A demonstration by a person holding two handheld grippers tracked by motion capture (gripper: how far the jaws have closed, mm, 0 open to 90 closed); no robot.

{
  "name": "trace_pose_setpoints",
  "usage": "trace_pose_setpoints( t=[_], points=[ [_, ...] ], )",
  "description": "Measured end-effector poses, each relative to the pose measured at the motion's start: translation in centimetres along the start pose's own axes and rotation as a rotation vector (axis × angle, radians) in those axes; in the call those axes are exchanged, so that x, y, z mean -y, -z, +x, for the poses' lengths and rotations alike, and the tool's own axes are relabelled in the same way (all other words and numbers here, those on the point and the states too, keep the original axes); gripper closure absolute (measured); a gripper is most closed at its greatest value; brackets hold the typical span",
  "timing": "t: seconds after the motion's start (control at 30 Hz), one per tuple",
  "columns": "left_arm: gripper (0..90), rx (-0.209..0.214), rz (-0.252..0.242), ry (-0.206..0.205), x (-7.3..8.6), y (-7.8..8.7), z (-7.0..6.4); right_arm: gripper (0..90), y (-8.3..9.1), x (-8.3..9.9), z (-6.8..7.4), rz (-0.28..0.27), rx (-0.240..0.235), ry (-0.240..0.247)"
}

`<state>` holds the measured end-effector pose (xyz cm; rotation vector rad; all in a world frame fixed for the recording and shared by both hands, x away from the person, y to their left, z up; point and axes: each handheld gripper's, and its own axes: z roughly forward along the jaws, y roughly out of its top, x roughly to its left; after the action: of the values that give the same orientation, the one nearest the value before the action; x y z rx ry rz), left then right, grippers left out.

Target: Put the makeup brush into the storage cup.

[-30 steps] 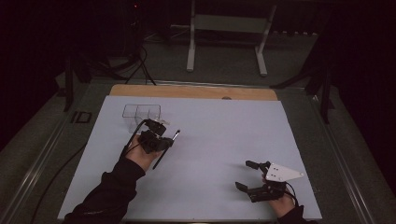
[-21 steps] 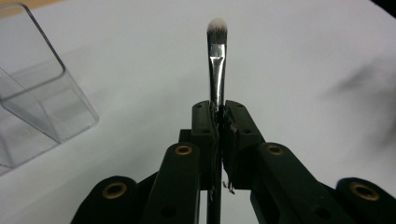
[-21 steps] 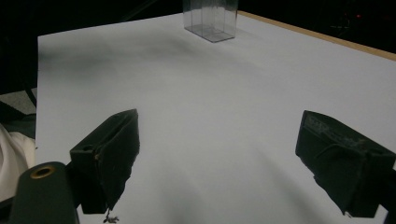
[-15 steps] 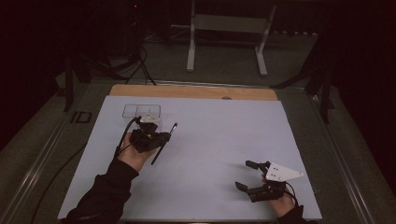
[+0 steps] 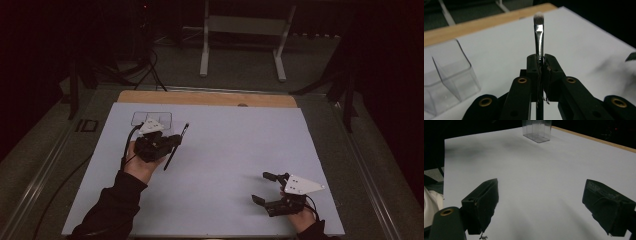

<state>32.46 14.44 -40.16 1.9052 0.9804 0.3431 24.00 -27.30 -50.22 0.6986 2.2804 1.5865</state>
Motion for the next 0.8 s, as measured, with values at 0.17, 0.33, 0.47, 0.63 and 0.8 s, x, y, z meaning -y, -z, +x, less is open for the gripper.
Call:
trace_pose_setpoints(
  t=[0.17,0.33,0.47,0.63,0.8],
  points=[
    [85.3,-0.013,-0.039,0.011,-0.5,0.6,0.2,13.6,0.1,0.0,0.0,-0.004,0.001,0.003],
    [85.3,-0.007,-0.117,-0.006,-0.8,1.4,0.3,13.6,0.0,0.0,0.0,-0.004,0.002,0.005],
    [85.3,-0.009,-0.163,-0.002,-1.1,1.7,0.5,13.6,0.0,0.0,0.0,-0.003,0.003,0.004],
    [85.3,-0.046,-0.229,0.024,-1.4,2.2,1.4,13.6,0.0,0.0,0.0,-0.003,0.003,0.006],
    [85.2,-0.084,-0.291,0.029,-1.5,2.5,2.4,13.6,0.0,0.0,0.0,-0.002,0.002,0.004]
  ],
)
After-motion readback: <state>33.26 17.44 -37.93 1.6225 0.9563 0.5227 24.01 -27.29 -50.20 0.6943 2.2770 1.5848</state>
